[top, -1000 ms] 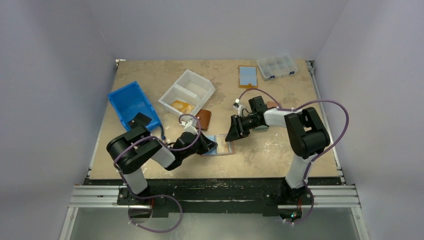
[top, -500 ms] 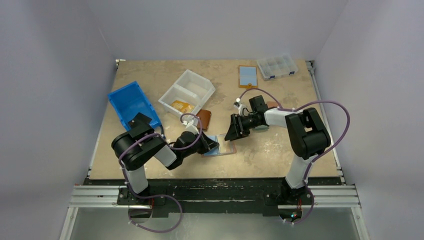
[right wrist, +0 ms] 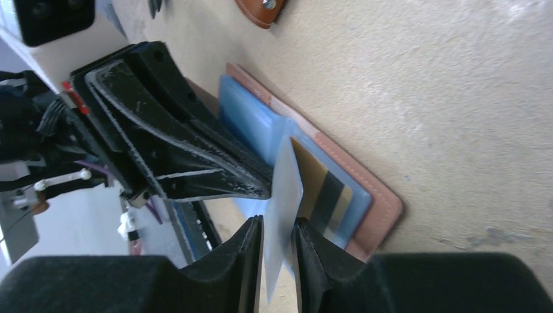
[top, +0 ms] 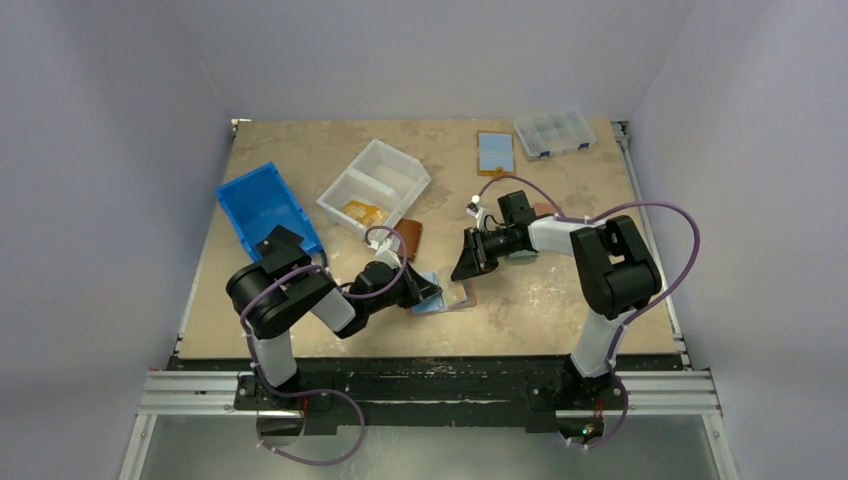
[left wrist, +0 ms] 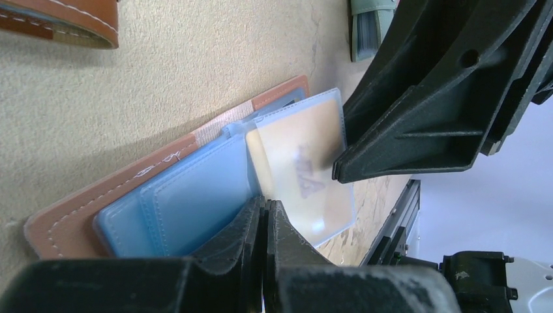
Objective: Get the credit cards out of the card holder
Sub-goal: Remove the credit card from the card holder.
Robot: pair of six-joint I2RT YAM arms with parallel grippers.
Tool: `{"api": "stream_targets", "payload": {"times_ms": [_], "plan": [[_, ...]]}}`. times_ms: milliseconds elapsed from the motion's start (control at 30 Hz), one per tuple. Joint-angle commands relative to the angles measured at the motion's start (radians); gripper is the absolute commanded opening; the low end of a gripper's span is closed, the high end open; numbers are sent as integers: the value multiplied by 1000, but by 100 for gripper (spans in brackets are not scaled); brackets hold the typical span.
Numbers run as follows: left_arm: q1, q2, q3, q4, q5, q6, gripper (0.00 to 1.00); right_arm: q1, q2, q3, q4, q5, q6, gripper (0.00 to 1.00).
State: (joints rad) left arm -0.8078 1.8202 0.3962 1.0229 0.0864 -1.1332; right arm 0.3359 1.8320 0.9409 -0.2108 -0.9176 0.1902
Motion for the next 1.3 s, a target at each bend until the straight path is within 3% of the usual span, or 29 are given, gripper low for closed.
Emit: {"api": "stream_targets", "payload": {"times_ms": [0, 67, 300, 467, 667, 1133, 1267], "plan": [[-10, 11, 2, -59, 24, 24, 0, 8, -28, 2, 21, -96, -18, 28], [-11, 4, -1, -63, 21, 24, 2, 7, -30, 1, 22, -94, -18, 24], [-3, -55, -25, -66, 24, 20, 31, 7, -34, 2, 19, -51, -23, 9], [-2, -103, -45, -60, 32, 26, 53, 8, -37, 4, 15, -58, -31, 14], [-3, -117, -54, -44, 30, 15, 66, 10, -44, -1, 24, -141, -34, 27], [-3, -16, -103, 316, 127, -48, 76, 52, -49, -26, 112, -247, 49, 30], [-4, 11, -96, 350, 141, -63, 79, 70, -47, -29, 127, -260, 66, 32]]}}
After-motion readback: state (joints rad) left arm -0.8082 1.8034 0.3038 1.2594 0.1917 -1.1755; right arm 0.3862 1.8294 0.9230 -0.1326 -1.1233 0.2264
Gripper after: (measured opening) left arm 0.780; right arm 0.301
